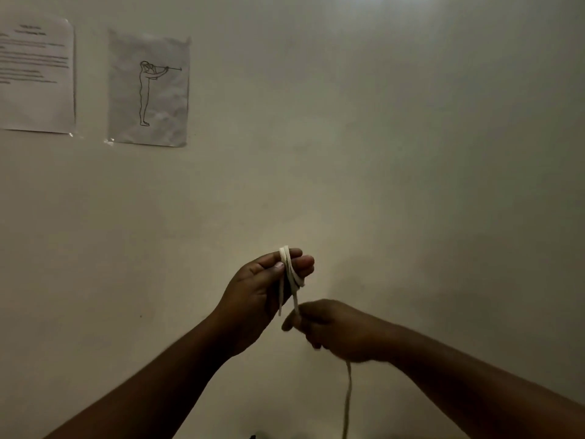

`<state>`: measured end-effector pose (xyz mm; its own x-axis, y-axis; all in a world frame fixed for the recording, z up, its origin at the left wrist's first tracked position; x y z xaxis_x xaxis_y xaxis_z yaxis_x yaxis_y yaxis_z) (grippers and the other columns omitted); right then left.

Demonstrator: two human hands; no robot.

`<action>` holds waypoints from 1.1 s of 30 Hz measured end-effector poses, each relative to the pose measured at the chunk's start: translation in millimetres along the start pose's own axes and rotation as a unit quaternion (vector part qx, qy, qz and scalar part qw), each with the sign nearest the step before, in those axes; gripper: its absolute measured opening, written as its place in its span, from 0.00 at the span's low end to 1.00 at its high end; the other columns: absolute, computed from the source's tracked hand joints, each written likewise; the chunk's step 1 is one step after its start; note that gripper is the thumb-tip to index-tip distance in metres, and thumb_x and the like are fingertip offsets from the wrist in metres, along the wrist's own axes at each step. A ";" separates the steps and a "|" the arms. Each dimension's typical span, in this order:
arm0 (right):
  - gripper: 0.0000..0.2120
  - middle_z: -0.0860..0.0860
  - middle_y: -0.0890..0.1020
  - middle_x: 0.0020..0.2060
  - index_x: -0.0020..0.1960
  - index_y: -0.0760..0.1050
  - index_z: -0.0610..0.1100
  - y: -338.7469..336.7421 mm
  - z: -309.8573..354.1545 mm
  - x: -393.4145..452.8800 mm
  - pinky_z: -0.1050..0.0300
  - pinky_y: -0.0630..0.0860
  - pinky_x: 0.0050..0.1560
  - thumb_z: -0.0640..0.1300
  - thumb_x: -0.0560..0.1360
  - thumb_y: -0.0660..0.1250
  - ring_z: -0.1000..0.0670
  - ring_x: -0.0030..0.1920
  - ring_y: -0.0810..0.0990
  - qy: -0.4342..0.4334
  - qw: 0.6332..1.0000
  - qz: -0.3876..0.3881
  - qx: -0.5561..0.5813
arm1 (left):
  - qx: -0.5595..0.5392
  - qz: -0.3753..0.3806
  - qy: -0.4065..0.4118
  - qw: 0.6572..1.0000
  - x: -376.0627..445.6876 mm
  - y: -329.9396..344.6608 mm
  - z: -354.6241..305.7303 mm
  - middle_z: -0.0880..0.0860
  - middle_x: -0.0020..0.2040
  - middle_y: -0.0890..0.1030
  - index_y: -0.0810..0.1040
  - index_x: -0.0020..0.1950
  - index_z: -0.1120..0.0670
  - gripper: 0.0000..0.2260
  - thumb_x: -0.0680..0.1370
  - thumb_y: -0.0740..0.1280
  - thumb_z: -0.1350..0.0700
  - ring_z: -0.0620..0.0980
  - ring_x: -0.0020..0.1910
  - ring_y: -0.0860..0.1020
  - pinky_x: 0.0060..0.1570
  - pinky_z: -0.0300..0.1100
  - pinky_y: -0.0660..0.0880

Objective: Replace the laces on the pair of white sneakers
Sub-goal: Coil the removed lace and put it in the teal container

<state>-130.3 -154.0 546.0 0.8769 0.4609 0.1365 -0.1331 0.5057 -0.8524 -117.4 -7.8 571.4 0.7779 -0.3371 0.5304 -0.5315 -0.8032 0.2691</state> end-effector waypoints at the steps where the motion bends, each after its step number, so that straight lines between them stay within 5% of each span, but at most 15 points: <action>1: 0.15 0.53 0.80 0.43 0.63 0.79 0.51 4.9 4.4 -7.6 0.60 0.76 0.43 0.54 0.86 0.57 0.55 0.42 0.79 -0.012 0.998 0.016 -0.057 | 0.063 -0.010 0.023 0.998 1.1 -3.5 -0.8 0.58 0.61 0.84 0.75 0.69 0.61 0.16 0.86 0.53 0.65 0.53 0.64 0.81 0.64 0.45 0.76; 4: 0.11 0.54 0.81 0.42 0.55 0.79 0.49 -7.1 25.1 -24.1 0.60 0.77 0.42 0.51 0.85 0.59 0.55 0.40 0.79 -0.066 0.990 -0.015 -0.125 | 0.296 -0.020 0.087 0.951 -1.7 -8.4 1.1 0.50 0.59 0.85 0.77 0.68 0.56 0.14 0.86 0.57 0.64 0.45 0.63 0.81 0.62 0.38 0.76; 7: 0.09 0.57 0.81 0.39 0.47 0.79 0.52 -49.2 38.3 -21.3 0.63 0.77 0.42 0.44 0.84 0.63 0.60 0.40 0.80 -0.111 0.980 -0.140 -0.092 | 0.337 0.044 0.034 0.940 -10.4 -3.7 18.0 0.48 0.55 0.86 0.81 0.61 0.54 0.13 0.82 0.60 0.58 0.45 0.60 0.82 0.62 0.42 0.76; 12: 0.09 0.54 0.81 0.38 0.48 0.81 0.50 -83.8 19.0 14.1 0.61 0.75 0.40 0.45 0.84 0.64 0.58 0.38 0.78 -0.099 0.966 -0.237 -0.013 | 0.231 0.083 -0.044 0.968 -20.1 12.3 27.4 0.56 0.59 0.85 0.76 0.68 0.58 0.15 0.86 0.54 0.64 0.52 0.62 0.82 0.63 0.44 0.77; 18: 0.12 0.51 0.77 0.32 0.45 0.77 0.38 -36.1 -12.2 29.9 0.61 0.72 0.32 0.39 0.85 0.60 0.52 0.33 0.75 -0.093 0.953 -0.210 0.196 | 0.032 0.026 -0.030 0.999 -17.6 13.9 16.0 0.63 0.60 0.83 0.77 0.68 0.63 0.17 0.85 0.54 0.60 0.60 0.63 0.81 0.64 0.48 0.77; 22: 0.15 0.54 0.76 0.33 0.47 0.80 0.48 1.9 -20.1 13.8 0.60 0.69 0.34 0.51 0.85 0.58 0.58 0.32 0.72 -0.034 0.981 -0.149 0.122 | -0.035 -0.071 0.021 0.997 -8.9 -4.7 7.6 0.60 0.60 0.84 0.76 0.67 0.61 0.16 0.87 0.53 0.59 0.56 0.63 0.82 0.63 0.50 0.75; 26: 0.12 0.52 0.79 0.38 0.51 0.80 0.51 10.3 5.2 -11.6 0.57 0.74 0.37 0.53 0.85 0.60 0.56 0.36 0.76 -0.055 0.996 -0.073 -0.017 | 0.179 -0.086 0.060 0.978 -5.3 -18.5 10.6 0.53 0.58 0.86 0.77 0.66 0.55 0.13 0.87 0.56 0.60 0.48 0.62 0.82 0.65 0.48 0.75; 30: 0.10 0.59 0.81 0.36 0.43 0.78 0.56 -35.6 36.1 -22.0 0.59 0.76 0.36 0.48 0.83 0.65 0.59 0.34 0.77 -0.108 0.980 -0.135 -0.099 | 0.314 -0.021 0.061 0.947 -15.6 -13.9 28.5 0.50 0.55 0.86 0.81 0.64 0.54 0.12 0.86 0.59 0.58 0.47 0.58 0.83 0.61 0.44 0.78; 33: 0.06 0.59 0.83 0.41 0.47 0.81 0.54 -69.3 35.1 -8.5 0.61 0.77 0.42 0.47 0.81 0.68 0.60 0.43 0.81 -0.113 0.967 -0.197 -0.118 | 0.274 0.006 0.000 0.962 -18.7 -10.4 39.3 0.53 0.56 0.86 0.79 0.66 0.56 0.14 0.87 0.57 0.56 0.51 0.60 0.83 0.65 0.50 0.76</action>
<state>-144.8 -167.3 621.7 0.7104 0.4277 0.5589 0.3233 0.5070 -0.7990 -113.2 -12.5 527.1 0.7732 -0.3478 0.5303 -0.2834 -0.9376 -0.2017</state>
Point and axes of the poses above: each hand's wrist, its own x-axis towards the middle knuckle, its own y-axis out of the palm, z = x × y, the point moved 5 cm from there along x, towards the middle knuckle
